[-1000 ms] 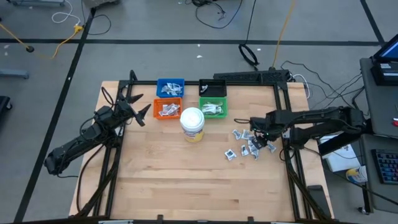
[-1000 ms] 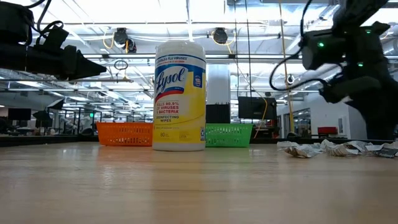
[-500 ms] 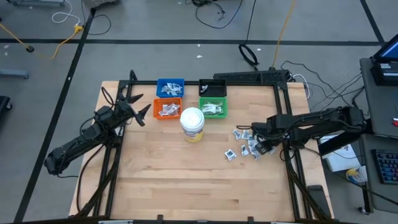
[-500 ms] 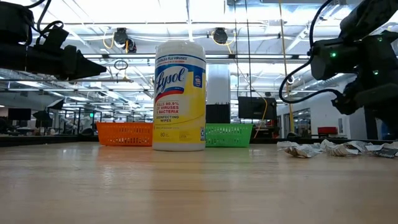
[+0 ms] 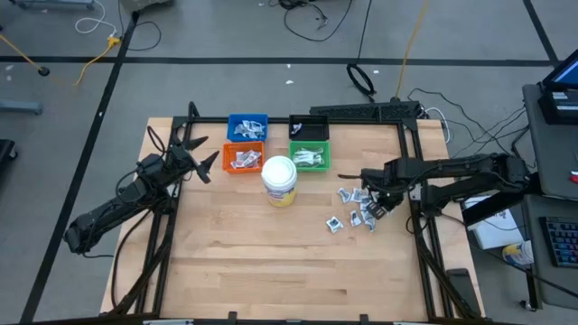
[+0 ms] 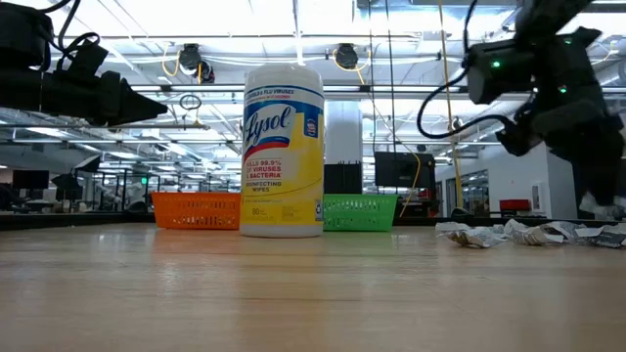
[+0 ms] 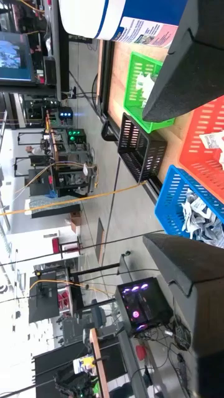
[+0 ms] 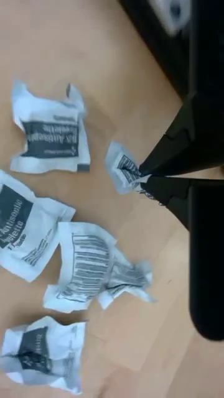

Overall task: Pick & Place First Aid Supplies
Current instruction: Put the black towelette pack into the black bin

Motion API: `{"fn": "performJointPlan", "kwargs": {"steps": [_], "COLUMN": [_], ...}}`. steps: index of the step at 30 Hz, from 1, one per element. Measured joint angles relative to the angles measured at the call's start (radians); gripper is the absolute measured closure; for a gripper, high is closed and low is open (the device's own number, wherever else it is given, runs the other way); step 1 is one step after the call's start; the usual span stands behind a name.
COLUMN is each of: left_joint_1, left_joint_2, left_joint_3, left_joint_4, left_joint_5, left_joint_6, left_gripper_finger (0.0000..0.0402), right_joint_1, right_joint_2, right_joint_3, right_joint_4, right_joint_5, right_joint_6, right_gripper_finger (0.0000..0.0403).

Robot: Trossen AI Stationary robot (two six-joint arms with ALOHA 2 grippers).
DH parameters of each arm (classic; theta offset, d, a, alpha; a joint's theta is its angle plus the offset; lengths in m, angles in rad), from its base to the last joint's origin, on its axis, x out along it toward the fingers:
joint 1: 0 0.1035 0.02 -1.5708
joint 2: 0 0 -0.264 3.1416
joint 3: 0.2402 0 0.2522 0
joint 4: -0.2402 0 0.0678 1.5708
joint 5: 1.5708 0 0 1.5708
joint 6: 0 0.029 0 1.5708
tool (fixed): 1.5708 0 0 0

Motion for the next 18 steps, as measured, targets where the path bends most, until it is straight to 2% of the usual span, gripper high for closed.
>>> {"fn": "performJointPlan", "kwargs": {"steps": [9, 18], "left_joint_1": [0.0, 0.0], "left_joint_2": [0.0, 0.0], "left_joint_3": [0.0, 0.0], "left_joint_4": [0.0, 0.0], "left_joint_5": [0.0, 0.0], "left_joint_6": [0.0, 0.0], "left_gripper_finger": [0.0091, 0.0091], "right_joint_1": [-0.15, -0.307], "right_joint_2": [0.162, 0.416], "right_joint_3": [0.233, 0.59], "right_joint_4": [-0.099, -0.116], "right_joint_5": [0.107, 0.189], "right_joint_6": [-0.334, -0.611], "right_gripper_finger": [0.0402, 0.0402]}}
